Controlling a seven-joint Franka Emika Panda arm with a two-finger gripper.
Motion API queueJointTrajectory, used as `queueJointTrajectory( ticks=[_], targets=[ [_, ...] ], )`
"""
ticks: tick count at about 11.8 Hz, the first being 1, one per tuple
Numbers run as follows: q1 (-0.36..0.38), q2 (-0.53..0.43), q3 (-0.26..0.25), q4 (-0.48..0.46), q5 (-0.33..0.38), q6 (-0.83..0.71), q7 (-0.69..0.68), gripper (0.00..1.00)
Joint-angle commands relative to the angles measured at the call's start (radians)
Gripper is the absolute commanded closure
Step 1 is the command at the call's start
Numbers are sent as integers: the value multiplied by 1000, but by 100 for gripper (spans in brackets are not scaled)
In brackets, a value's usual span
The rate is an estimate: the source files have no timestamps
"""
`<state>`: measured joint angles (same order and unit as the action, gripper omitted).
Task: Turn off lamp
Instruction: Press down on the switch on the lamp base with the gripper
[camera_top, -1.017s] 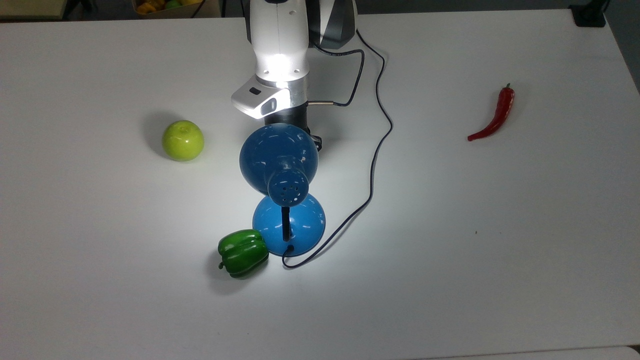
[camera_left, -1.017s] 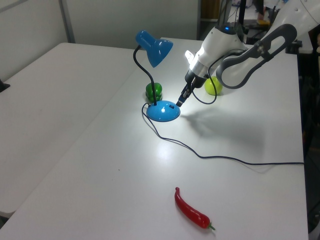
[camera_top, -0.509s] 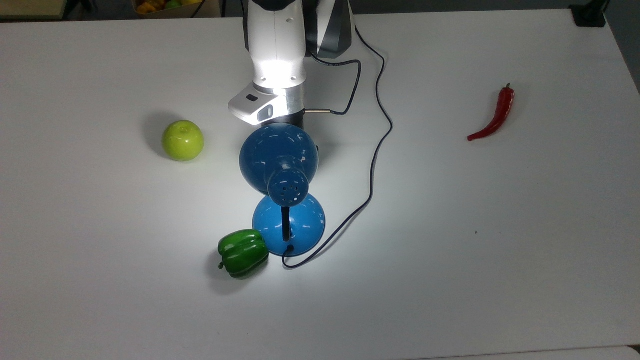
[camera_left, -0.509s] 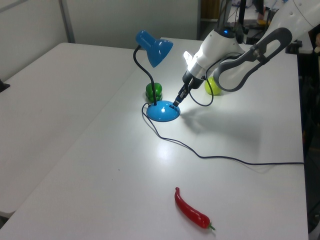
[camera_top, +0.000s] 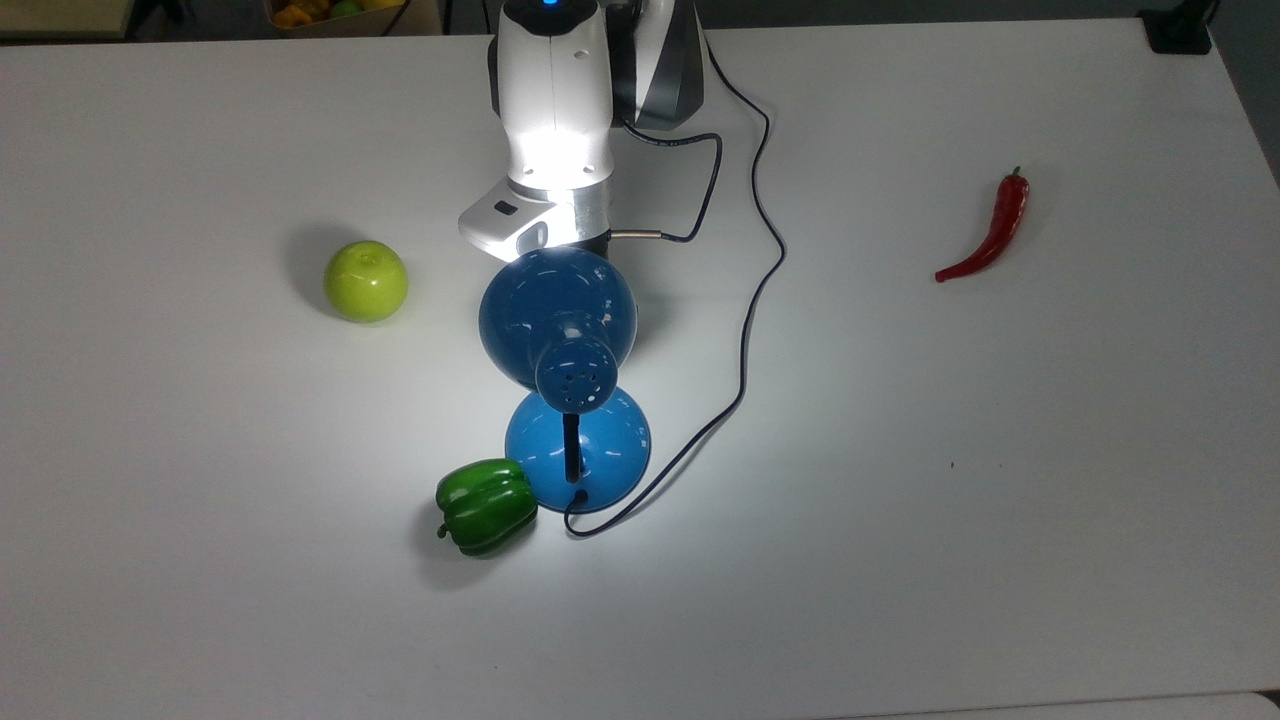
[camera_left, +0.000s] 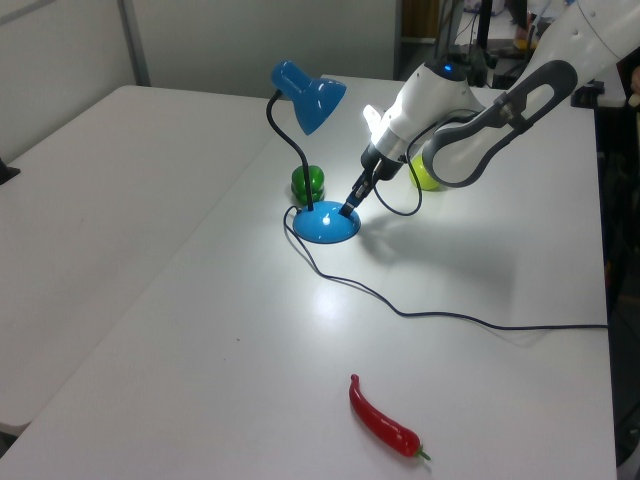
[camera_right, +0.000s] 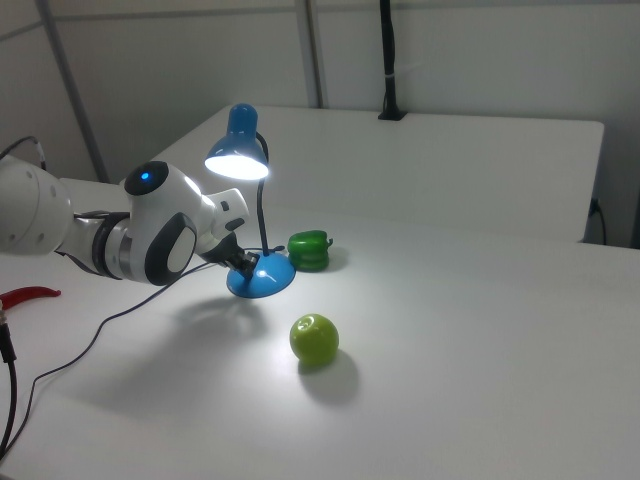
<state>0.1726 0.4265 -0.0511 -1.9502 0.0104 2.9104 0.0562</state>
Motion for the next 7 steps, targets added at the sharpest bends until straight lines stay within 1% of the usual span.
queueJointTrajectory(
  ticks=[1,7],
  targets=[
    [13,11,-13,7,-13,21,24,100],
    [11,8,-16,-25,-15,13,19,100]
  ],
)
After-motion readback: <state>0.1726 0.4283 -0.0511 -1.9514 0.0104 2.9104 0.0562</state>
